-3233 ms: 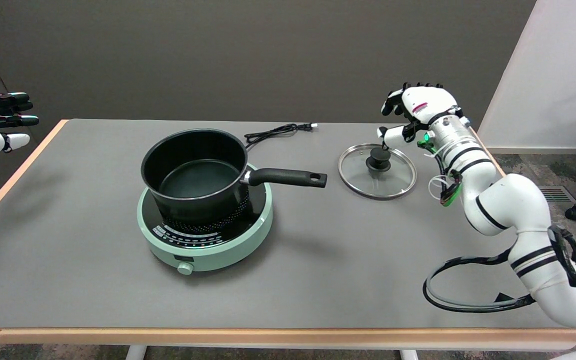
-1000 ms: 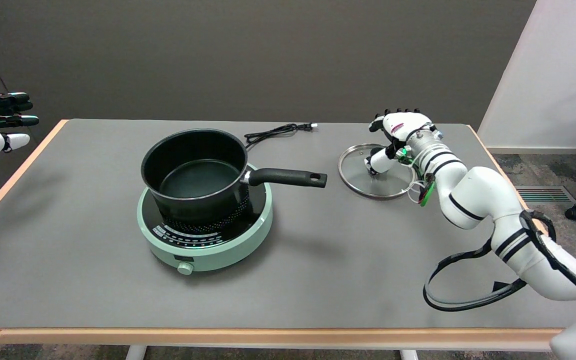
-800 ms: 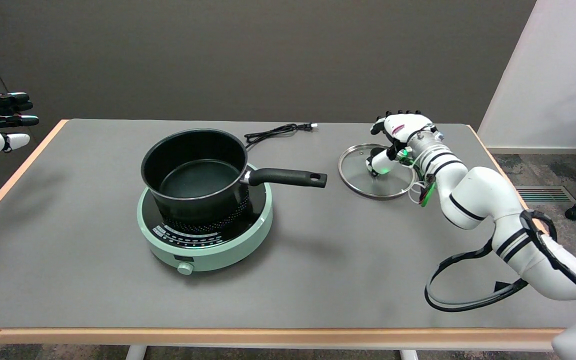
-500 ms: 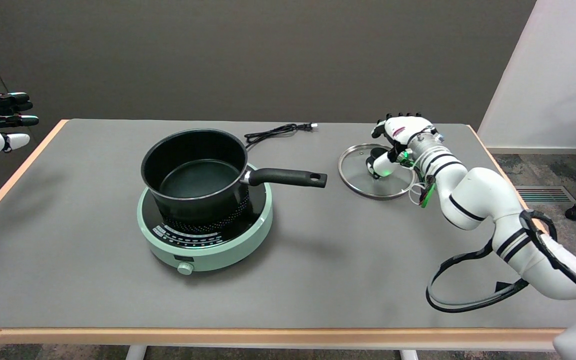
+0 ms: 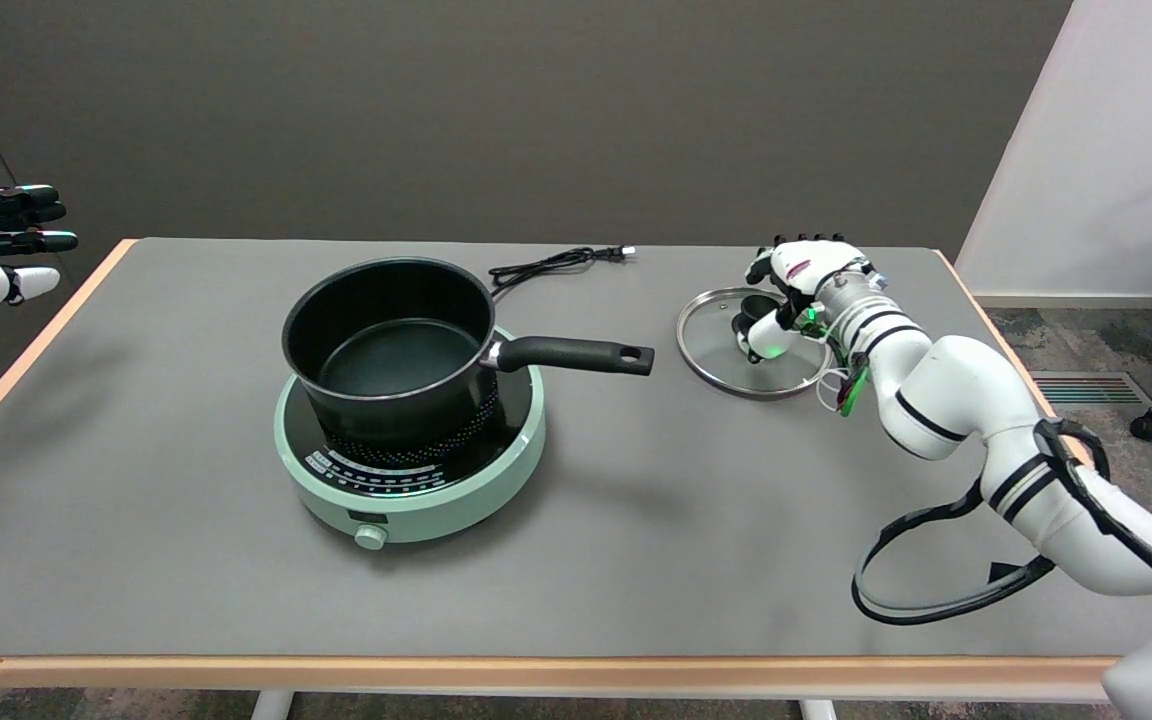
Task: Pick up the pot lid.
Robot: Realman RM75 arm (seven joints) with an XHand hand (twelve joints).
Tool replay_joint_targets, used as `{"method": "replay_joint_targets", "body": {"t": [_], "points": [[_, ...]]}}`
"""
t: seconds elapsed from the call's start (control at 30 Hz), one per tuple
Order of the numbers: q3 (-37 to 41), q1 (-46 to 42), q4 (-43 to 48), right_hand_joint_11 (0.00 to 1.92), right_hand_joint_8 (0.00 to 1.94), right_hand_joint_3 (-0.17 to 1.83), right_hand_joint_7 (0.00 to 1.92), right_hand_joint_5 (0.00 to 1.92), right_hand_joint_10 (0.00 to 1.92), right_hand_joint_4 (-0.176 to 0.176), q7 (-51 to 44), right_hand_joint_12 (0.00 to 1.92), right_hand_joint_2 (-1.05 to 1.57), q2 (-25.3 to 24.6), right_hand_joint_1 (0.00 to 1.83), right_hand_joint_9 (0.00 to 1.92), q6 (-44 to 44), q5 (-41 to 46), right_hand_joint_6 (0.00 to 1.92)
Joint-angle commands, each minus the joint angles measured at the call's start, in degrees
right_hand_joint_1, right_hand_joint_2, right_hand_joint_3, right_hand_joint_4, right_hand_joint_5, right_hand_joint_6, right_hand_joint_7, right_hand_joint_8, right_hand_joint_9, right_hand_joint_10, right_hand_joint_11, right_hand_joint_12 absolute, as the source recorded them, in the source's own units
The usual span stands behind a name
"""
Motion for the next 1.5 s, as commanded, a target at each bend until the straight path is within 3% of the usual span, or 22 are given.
{"method": "replay_joint_targets", "body": {"t": [0.03,0.2,0.43,0.5,0.63,1.5], "points": [[-1.2,1.7,-3.4,0.41,0.20,0.96,0.57,0.54,0.39,0.076,0.0,0.95,0.52,-0.2,0.86,0.61,-0.1,1.6,0.24],[-1.4,2.1,-4.2,0.42,0.19,1.00,0.57,0.53,0.45,0.080,0.0,0.93,0.53,-0.3,0.79,0.58,-0.3,1.6,0.27],[-1.4,2.3,-4.4,0.42,0.20,0.93,0.64,0.62,0.43,0.080,0.0,0.96,0.55,-0.3,0.84,0.64,-0.5,1.6,0.32],[-1.4,2.3,-4.4,0.43,0.21,0.98,0.65,0.60,0.49,0.071,0.0,0.93,0.58,-0.3,0.76,0.62,-0.5,1.6,0.38],[-1.4,2.3,-4.3,0.42,0.20,0.93,0.67,0.63,0.46,0.081,0.0,0.97,0.56,-0.3,0.84,0.66,-0.5,1.7,0.35],[-1.5,2.6,-5.5,0.47,0.34,0.82,0.85,0.72,0.61,0.072,0.0,1.06,0.69,-0.6,0.81,0.76,-2.7,3.9,0.55]]}}
